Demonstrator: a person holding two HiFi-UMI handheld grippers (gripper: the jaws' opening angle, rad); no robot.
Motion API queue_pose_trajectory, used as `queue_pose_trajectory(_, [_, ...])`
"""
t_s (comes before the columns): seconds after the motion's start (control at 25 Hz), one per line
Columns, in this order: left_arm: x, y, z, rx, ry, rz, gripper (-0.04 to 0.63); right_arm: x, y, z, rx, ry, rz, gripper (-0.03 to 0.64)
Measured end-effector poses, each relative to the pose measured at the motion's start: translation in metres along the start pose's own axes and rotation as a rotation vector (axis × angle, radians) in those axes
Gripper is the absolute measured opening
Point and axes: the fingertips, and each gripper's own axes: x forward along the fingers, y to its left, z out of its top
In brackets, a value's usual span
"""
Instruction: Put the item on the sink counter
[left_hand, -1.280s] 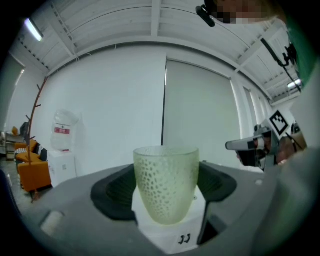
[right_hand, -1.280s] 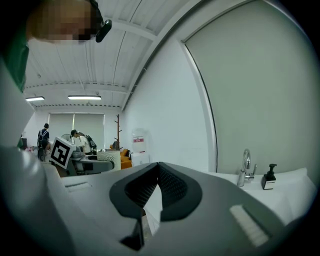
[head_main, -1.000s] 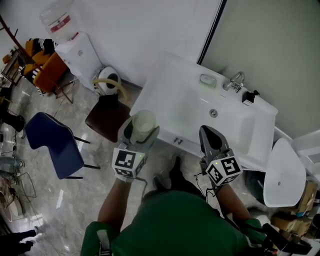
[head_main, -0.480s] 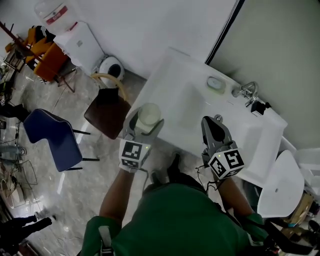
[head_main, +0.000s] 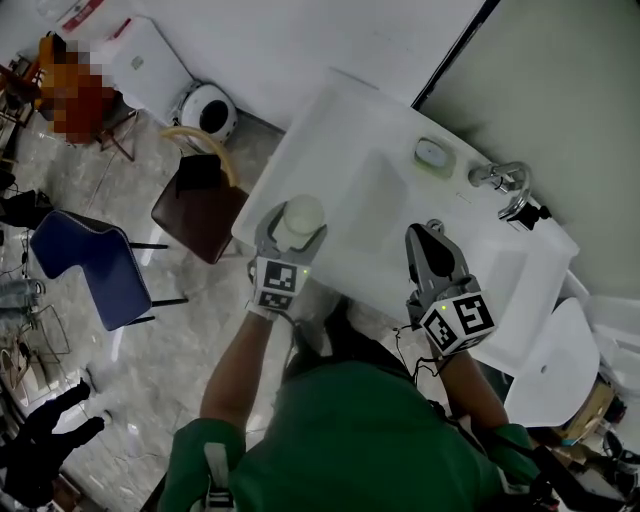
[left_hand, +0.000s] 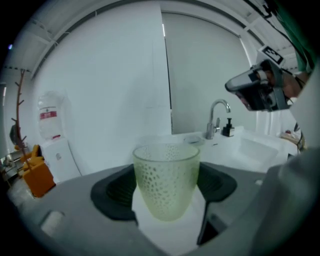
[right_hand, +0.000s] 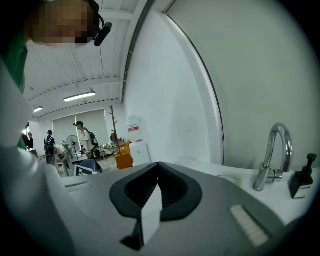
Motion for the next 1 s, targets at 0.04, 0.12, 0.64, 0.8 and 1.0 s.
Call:
queue_pose_trajectory(0.04, [0.006, 0.000, -0.007, -0.005, 0.014, 0.000, 0.368, 0.001, -0.004, -0.003, 0.007, 0.004, -0.001, -0.002])
queue_pose_trajectory(0.12, [0.016, 0.001, -0.018, -0.010, 0.038, 0.002, 0.368, 0.002, -0.011, -0.009, 0.014, 0.013, -0.002, -0.002])
queue_pose_trajectory(0.64, [0.044, 0.004, -0.054, -0.010, 0.133, 0.006, 0.370, 0.009, -0.024, -0.023, 0.046, 0.032, 0.013, -0.002])
queue_pose_trajectory(0.8, [0.042, 0.006, -0.060, 0.006, 0.168, 0.003, 0.374, 0.011, -0.019, -0.024, 0.053, 0.031, 0.023, -0.002])
queue_pose_trajectory(1.0, [0.037, 0.008, -0.071, -0.007, 0.190, 0.002, 0.380, 0.009, -0.009, -0.021, 0.054, 0.025, 0.027, -0.002])
